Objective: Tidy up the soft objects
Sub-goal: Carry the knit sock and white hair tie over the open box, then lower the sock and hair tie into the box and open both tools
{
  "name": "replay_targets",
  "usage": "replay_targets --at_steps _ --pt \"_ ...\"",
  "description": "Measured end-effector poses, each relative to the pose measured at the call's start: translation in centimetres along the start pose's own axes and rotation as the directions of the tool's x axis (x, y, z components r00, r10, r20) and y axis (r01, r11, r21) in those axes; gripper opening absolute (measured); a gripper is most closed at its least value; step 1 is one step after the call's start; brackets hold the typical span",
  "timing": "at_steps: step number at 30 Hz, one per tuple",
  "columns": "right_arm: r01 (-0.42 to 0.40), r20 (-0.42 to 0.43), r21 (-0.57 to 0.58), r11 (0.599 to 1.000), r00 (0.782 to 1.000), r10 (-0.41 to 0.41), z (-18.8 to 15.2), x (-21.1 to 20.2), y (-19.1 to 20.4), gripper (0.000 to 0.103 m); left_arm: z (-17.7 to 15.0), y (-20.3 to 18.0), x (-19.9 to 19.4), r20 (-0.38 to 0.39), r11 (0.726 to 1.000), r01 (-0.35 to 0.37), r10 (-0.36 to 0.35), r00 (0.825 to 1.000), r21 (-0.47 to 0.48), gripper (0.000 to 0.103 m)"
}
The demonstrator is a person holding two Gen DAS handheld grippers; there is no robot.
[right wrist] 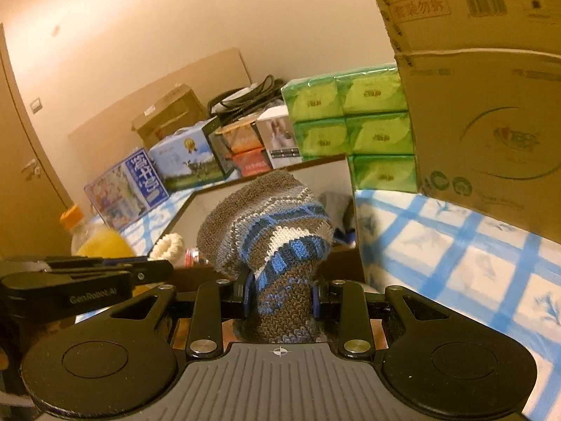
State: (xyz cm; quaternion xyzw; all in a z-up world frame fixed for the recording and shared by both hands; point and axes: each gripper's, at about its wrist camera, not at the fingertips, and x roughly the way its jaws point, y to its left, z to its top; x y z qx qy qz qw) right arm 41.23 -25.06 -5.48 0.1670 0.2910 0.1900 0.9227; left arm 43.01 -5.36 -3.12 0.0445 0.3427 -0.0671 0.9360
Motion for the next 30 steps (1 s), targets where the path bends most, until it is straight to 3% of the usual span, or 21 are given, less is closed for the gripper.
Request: replay_targets --at_steps 7,17,30 --pt "-0.023 -0.009 0.031 0.999 1.0 0.023 3.3 5.1 -1.9 0.03 3.4 -0.2 4.8 -0.001 0.998 -0.046 0.046 0.999 -0.031 0.017" --pt "-0.056 -0.018 0.083 0.995 0.998 0.058 6.5 11.8 -4.7 0.03 5.1 0.5 10.8 -0.046 0.992 -0.102 0.099 0.994 -0.07 0.017" --pt "-0.039 -0.077 0.062 0.997 0.996 0.044 6.0 17.1 -5.5 0.031 4.4 1.9 14.9 -0.094 0.982 -0.158 0.148 0.984 -0.104 0.017"
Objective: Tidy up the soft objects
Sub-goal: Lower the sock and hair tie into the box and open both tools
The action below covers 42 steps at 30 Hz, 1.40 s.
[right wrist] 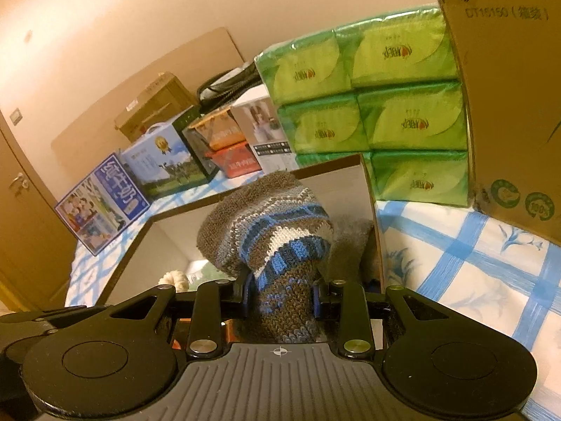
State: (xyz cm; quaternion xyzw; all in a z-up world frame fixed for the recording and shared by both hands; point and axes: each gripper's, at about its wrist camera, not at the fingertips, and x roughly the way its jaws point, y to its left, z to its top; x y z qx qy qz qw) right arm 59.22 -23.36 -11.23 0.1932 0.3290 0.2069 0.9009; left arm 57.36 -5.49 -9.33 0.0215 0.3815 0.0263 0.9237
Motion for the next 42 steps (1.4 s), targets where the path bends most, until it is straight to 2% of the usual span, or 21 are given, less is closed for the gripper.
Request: replay_targets --at_steps 5,7,9,11,22,28,42 --pt "0.01 -0.001 -0.001 1.0 1.0 -0.01 0.1 0.7 0.0 0.033 0.2 0.2 0.4 0.004 1.0 -0.003 0.003 1.0 -0.005 0.017" --pt "0.021 0.003 0.008 1.0 1.0 -0.021 0.2 0.8 0.0 0.039 0.2 0.3 0.5 0.006 1.0 -0.005 0.005 1.0 -0.007 0.017" --pt "0.034 0.006 0.038 0.999 0.999 -0.035 0.2 0.9 -0.2 0.058 0.2 0.4 0.6 0.004 1.0 -0.001 0.001 1.0 -0.012 0.017" --pt "0.044 0.017 0.063 0.997 0.999 -0.046 0.3 0.8 -0.4 0.062 0.2 0.5 0.6 0.009 1.0 0.001 -0.001 1.0 -0.017 0.017" --pt "0.046 0.024 0.052 0.998 0.999 -0.048 0.5 0.0 -0.8 0.063 0.1 0.3 0.7 0.02 0.999 0.032 -0.031 0.999 -0.015 0.018" --pt "0.071 0.019 0.037 0.997 0.997 -0.072 0.2 -0.3 -1.0 0.063 -0.1 0.5 1.2 0.01 0.999 0.035 -0.035 0.999 -0.041 0.029" --pt "0.075 0.014 0.034 0.997 0.997 -0.075 -0.1 -1.1 -0.9 0.063 -0.7 1.0 1.0 -0.012 0.997 0.043 -0.044 0.999 -0.059 0.033"
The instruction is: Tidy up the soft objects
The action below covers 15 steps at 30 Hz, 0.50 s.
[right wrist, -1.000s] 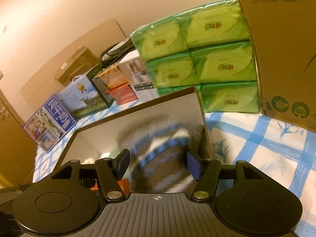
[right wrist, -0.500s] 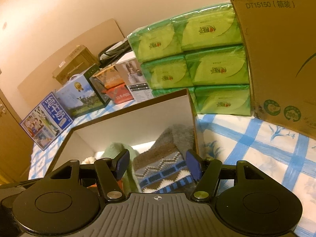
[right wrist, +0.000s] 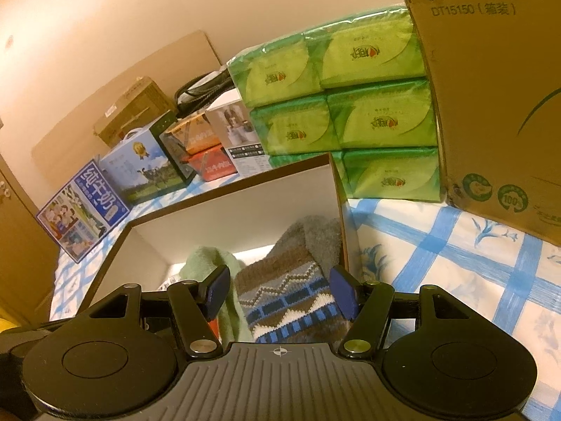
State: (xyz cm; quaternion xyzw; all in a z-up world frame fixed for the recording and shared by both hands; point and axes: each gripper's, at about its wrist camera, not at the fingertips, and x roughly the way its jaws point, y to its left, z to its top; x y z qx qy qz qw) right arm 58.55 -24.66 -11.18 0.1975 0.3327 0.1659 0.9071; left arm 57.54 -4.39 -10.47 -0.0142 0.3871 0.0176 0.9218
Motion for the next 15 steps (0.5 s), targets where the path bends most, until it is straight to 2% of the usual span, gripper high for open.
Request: replay_targets --at_steps 10,15 --pt "-0.001 0.037 0.007 1.0 0.999 0.001 0.3 -3.6 0.8 0.063 -0.1 -0.4 -3.0 0.018 0.999 0.034 -0.034 0.999 0.004 0.034" --pt "-0.005 0.066 0.037 0.999 0.998 0.003 -0.1 -6.7 1.0 0.063 -0.6 -0.6 -5.8 0.024 0.996 0.085 -0.085 0.996 0.014 0.038"
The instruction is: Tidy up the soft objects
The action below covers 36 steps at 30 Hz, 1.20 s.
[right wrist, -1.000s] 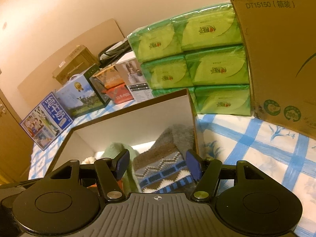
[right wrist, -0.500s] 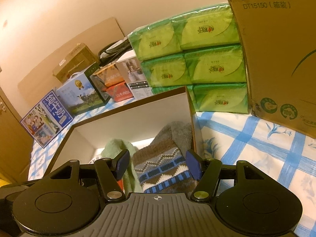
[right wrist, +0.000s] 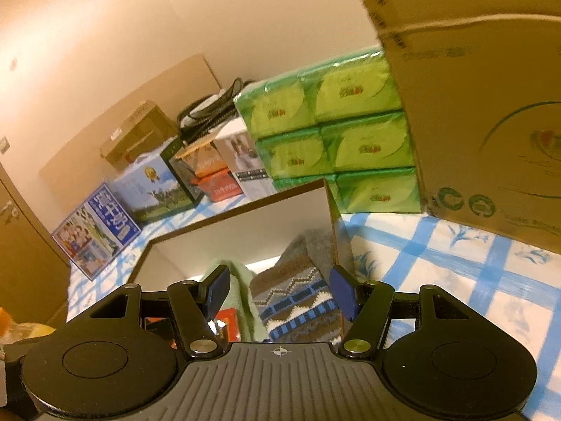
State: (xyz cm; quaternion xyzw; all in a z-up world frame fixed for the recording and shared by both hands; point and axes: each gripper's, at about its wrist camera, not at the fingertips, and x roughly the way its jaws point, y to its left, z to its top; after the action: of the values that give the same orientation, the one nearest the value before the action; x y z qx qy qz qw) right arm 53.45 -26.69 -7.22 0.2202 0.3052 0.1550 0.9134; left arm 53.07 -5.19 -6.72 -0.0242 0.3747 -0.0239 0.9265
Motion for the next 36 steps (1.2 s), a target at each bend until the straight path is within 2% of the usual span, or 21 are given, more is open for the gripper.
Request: replay_targets --at_steps 4,9,17,23,27,32,36 --pt "0.01 0.018 0.021 1.0 1.0 -0.01 -0.8 -3.2 0.1 0.066 -1.0 -0.4 -3.0 0.008 0.999 0.041 -0.041 0.999 0.02 0.043" --pt "0.016 0.037 0.031 0.999 0.999 -0.017 -2.5 -8.0 0.5 0.081 -3.1 0.2 -7.2 0.007 0.997 0.059 -0.059 0.998 0.045 0.046" --pt "0.031 0.027 -0.007 1.0 0.999 -0.03 -6.4 -14.9 3.0 0.086 -7.6 2.0 -15.6 0.015 0.993 0.047 -0.049 0.999 0.107 0.046" --pt "0.015 -0.015 -0.067 0.998 1.0 -0.016 -10.1 -19.1 6.4 0.088 -11.6 3.3 -21.7 0.013 0.992 0.02 -0.022 1.0 0.123 0.049" --pt "-0.01 -0.068 -0.102 0.995 0.998 0.003 -13.1 -21.6 8.9 0.088 -14.4 3.9 -25.4 0.012 0.989 -0.013 0.012 1.0 0.15 0.054" --pt "-0.023 -0.134 -0.133 0.991 0.991 0.005 -17.3 -24.5 11.8 0.089 -17.9 5.0 -29.4 0.003 0.991 -0.01 0.01 1.0 0.13 0.056" --pt "-0.029 -0.157 -0.148 0.989 0.988 0.005 -20.5 -26.8 13.7 0.089 -20.7 5.8 -31.9 -0.017 0.991 -0.029 0.031 0.999 0.13 0.057"
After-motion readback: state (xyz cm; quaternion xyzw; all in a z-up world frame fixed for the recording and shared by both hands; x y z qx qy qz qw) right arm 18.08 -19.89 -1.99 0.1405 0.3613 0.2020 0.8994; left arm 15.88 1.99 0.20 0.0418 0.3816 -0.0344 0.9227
